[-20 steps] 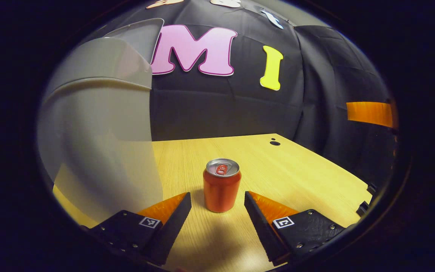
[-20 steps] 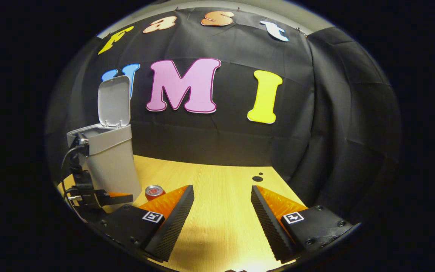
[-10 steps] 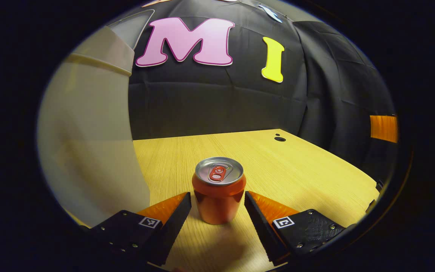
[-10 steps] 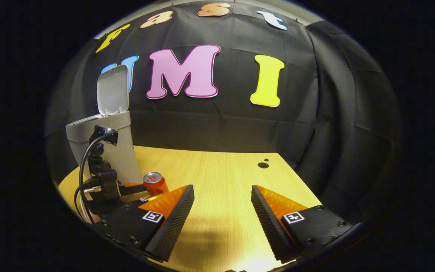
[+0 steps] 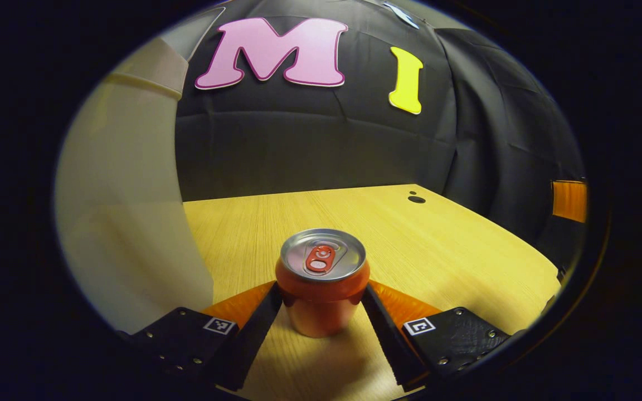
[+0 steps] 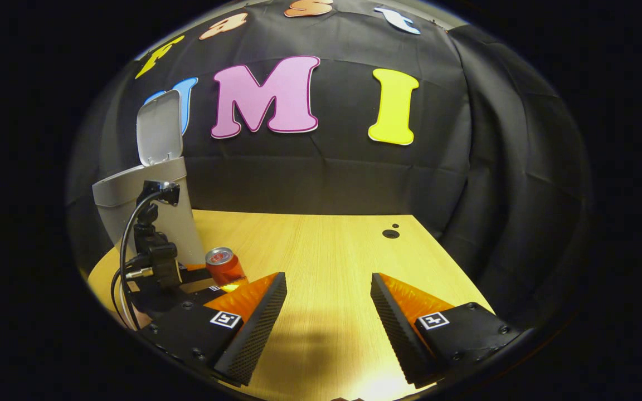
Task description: Press the lid of the desktop garbage bin to open it, pick up the crumpled paper on the desktop and throw it into the bin, then pick up the pop can on the desktop and drop it into the bin, and finally close the garbage bin lid.
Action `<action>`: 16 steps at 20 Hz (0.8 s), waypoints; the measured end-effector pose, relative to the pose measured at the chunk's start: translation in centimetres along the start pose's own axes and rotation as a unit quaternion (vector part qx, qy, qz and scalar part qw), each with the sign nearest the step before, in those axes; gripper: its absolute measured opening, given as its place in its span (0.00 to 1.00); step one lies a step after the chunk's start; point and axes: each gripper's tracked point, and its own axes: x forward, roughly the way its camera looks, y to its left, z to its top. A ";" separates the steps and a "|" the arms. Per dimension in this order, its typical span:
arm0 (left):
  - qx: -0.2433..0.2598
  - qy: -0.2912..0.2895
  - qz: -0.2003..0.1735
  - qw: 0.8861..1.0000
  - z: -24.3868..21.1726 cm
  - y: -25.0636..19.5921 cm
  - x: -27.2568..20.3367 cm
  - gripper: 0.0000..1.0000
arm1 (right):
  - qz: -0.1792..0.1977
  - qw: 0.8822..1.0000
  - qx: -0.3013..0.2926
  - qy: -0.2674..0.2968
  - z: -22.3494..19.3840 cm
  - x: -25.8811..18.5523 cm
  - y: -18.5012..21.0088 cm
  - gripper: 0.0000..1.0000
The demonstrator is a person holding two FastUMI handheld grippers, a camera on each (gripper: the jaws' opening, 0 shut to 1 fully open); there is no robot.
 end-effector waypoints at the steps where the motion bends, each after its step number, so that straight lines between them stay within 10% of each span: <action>1: 0.000 -0.001 -0.001 1.000 0.1 -0.1 -0.1 0.94 | 0.002 1.000 0.002 0.004 -0.1 0.0 0.1 0.99; 16: 0.022 -0.030 -0.003 0.999 7.2 -1.4 -4.0 0.84 | -0.007 1.000 0.000 -0.016 3.6 -1.4 -0.2 0.99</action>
